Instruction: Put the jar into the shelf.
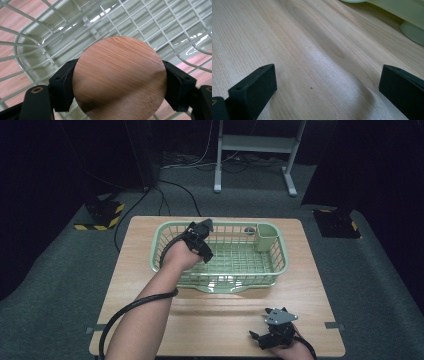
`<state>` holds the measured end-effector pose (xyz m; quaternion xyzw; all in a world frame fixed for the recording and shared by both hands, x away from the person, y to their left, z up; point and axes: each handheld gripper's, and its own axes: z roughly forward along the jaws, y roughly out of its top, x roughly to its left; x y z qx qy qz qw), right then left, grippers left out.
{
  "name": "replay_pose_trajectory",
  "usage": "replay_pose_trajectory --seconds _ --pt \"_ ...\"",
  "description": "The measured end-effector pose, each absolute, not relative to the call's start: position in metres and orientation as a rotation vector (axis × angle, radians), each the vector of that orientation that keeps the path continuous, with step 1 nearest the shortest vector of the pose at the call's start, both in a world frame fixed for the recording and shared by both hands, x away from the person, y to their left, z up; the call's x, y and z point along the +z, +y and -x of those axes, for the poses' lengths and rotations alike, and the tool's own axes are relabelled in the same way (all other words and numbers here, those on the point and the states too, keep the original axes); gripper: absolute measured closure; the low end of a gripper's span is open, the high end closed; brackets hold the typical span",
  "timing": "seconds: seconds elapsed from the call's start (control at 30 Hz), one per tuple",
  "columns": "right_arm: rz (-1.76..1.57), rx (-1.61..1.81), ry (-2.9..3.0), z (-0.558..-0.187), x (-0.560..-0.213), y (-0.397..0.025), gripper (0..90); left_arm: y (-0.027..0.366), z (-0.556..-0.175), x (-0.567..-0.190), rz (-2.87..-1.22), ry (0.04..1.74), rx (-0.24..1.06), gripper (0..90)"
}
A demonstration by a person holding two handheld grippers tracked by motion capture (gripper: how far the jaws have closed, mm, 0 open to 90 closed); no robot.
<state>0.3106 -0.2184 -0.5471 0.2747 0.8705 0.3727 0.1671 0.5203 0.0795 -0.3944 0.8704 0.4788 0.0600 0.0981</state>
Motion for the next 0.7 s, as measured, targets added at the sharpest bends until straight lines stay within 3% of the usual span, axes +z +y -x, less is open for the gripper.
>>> replay_pose_trajectory --seconds 0.7 --pt "-0.781 1.068 2.477 -0.3106 -0.547 -0.2189 1.0 0.0789 -0.5257 -0.4043 -2.578 1.434 0.142 24.1"
